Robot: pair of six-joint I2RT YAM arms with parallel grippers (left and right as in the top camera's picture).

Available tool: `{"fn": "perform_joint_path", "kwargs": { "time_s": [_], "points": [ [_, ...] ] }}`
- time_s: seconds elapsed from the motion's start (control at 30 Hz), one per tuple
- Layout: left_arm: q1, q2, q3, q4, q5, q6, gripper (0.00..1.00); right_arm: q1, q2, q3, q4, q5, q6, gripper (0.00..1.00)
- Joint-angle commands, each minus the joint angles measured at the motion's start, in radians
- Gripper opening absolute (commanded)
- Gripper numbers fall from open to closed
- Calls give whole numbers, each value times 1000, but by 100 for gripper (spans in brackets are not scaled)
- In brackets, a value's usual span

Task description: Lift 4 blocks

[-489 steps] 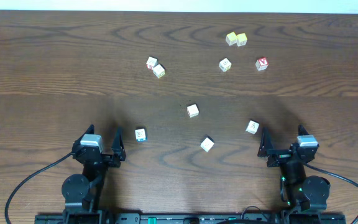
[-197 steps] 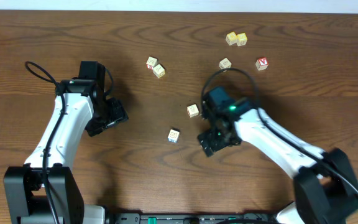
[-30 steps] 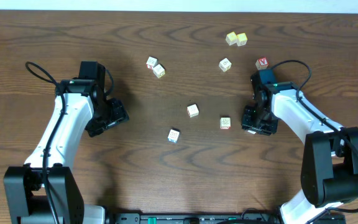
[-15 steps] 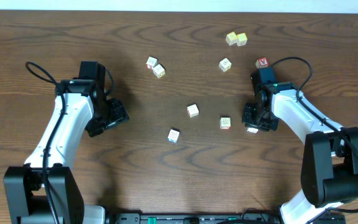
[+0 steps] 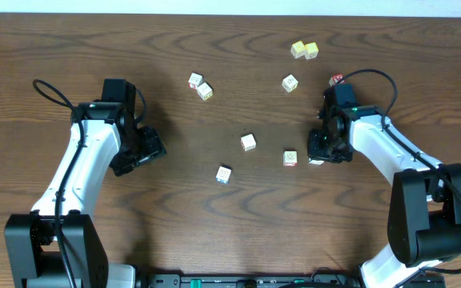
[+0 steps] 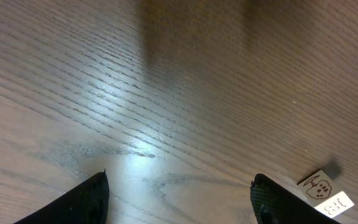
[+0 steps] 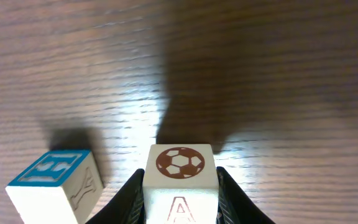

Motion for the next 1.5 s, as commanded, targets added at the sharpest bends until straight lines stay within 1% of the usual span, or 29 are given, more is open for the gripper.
{"fn": "perform_joint_path", "kwargs": {
  "time_s": [0.0, 0.27, 0.37, 0.43, 0.87, 1.03, 1.47],
  "points": [
    [2, 2, 1, 0, -5, -2, 73, 27, -9, 8, 1, -37, -61, 17],
    [2, 2, 1, -1, -5, -2, 73, 84, -9, 8, -14, -16, -64, 18],
    [2, 2, 1, -1, -5, -2, 73, 84, -9, 8, -29, 56, -21, 18],
    [2, 2, 1, -1, -5, -2, 73, 84, -9, 8, -34, 68, -20, 18],
    [2, 2, 1, 0, -5, -2, 73, 85, -9, 8, -6, 60, -18, 19],
    [2, 2, 1, 0, -5, -2, 73, 85, -9, 8, 3, 52, 22, 18],
    [2, 2, 1, 0, -5, -2, 73, 86, -9, 8, -2, 24, 2, 20]
  ]
}}
